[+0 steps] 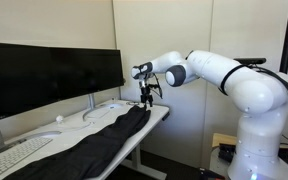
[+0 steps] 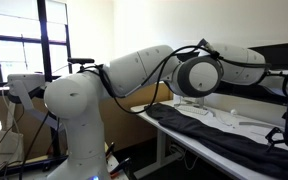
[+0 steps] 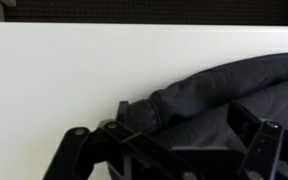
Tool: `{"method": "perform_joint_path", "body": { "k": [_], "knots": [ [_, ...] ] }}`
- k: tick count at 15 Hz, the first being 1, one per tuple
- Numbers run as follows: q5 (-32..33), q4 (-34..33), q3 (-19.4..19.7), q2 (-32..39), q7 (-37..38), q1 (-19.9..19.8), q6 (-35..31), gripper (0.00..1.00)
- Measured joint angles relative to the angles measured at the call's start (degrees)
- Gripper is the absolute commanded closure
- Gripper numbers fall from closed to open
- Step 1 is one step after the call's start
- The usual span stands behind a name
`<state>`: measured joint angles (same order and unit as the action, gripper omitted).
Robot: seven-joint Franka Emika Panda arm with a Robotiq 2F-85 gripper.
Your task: Fold the cloth
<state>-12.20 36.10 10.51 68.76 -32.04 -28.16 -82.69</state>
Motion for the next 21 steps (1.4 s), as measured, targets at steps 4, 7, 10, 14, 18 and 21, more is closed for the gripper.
{"method": "perform_joint_path", "body": {
  "k": [4, 7, 10, 14, 18, 21],
  "knots": [
    [-1.10, -2.09, -0.42, 1.95, 2.42, -0.44, -0.01, 0.00],
    [-1.13, -3.36, -0.58, 3.01, 4.09, -1.03, -0.04, 0.00],
    [-1.13, -4.41, -0.67, 3.73, 5.56, -1.58, -0.05, 0.00],
    [-1.65, -4.77, -1.07, 4.47, 6.86, -1.77, -0.39, 0.00],
    [-4.89, -5.28, -2.73, 5.40, 9.16, -2.15, -2.90, 0.00],
    [-6.82, -5.86, -3.80, 5.90, 10.78, -2.71, -5.36, 0.00]
  ]
}}
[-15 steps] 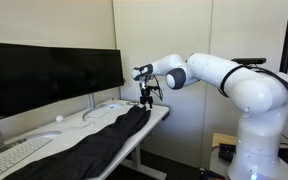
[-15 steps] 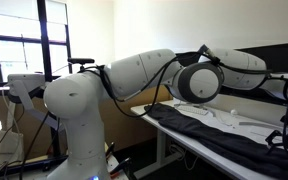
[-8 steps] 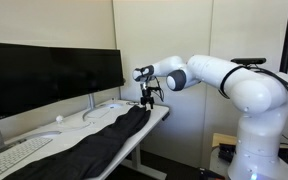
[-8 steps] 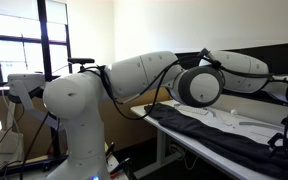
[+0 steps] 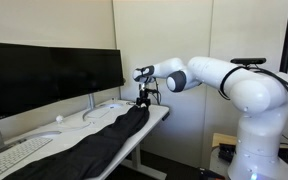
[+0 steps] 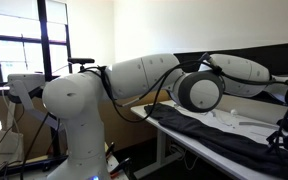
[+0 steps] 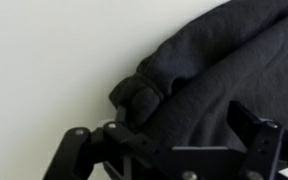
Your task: Fold the cloth
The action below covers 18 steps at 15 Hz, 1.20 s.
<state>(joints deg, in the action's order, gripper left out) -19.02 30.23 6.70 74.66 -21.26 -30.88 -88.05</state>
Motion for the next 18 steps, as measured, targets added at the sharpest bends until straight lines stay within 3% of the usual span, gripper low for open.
{"method": "perform_joint_path", "body": {
  "k": [5, 10, 11, 13, 18],
  "knots": [
    [-0.42, -0.84, -1.15, 0.44, 1.88, -0.54, -1.60, 0.00],
    [2.30, -7.25, -4.63, 4.97, 4.61, -1.34, -0.61, 0.00],
    [2.37, -7.52, -4.67, 5.47, 4.77, -1.26, -0.65, 0.25],
    [2.37, -7.36, -4.61, 5.76, 4.78, -1.16, -0.66, 0.33],
    [2.34, -7.57, -4.60, 5.61, 5.26, -1.24, -0.91, 0.66]
  ]
}}
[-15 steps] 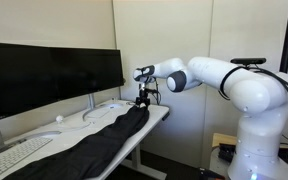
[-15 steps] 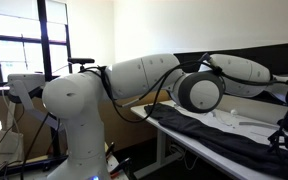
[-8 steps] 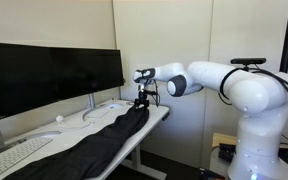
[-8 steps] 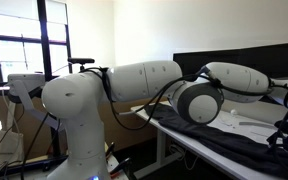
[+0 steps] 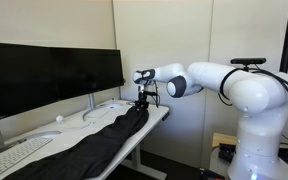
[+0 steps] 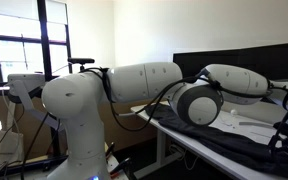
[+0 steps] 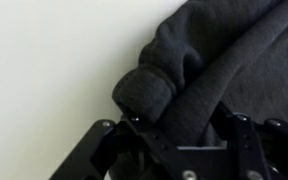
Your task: Fold the cloth
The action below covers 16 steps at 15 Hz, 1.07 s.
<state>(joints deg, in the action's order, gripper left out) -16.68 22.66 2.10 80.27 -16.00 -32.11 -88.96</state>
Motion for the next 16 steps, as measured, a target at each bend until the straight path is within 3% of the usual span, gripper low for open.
{"method": "perform_joint_path", "body": {
  "k": [4, 7, 16],
  "knots": [
    [-0.03, -0.05, 0.00, -0.21, 1.45, 0.05, -0.34, 0.90],
    [-0.04, -0.05, -0.03, -0.25, 2.54, 0.37, -0.34, 0.94],
    [0.98, -2.49, -0.65, -1.59, 6.27, 2.48, -0.34, 0.92]
  ]
}}
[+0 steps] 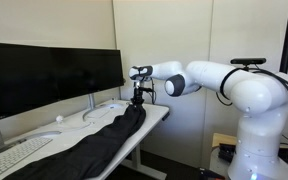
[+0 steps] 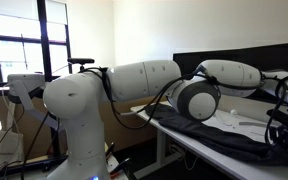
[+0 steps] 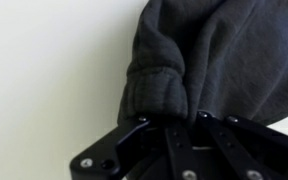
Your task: Fold the cloth
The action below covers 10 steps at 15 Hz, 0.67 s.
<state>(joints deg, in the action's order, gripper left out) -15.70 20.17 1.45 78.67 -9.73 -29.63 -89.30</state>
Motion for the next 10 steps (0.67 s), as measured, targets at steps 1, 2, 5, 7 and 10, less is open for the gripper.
{"method": "perform_joint_path", "body": {
  "k": [1, 2, 5, 7, 10],
  "knots": [
    [0.53, -0.21, -0.51, -0.55, 0.58, 0.41, 0.00, 0.92],
    [0.84, -0.29, -0.91, -1.17, 1.15, 0.87, -0.01, 0.92],
    [1.58, -0.34, -1.85, -3.07, 2.22, 2.55, -0.01, 0.92],
    [1.81, -0.36, -2.34, -4.27, 2.45, 3.78, -0.02, 0.92],
    [1.99, -0.37, -2.82, -5.97, 2.56, 5.72, -0.04, 0.92]
  ]
}}
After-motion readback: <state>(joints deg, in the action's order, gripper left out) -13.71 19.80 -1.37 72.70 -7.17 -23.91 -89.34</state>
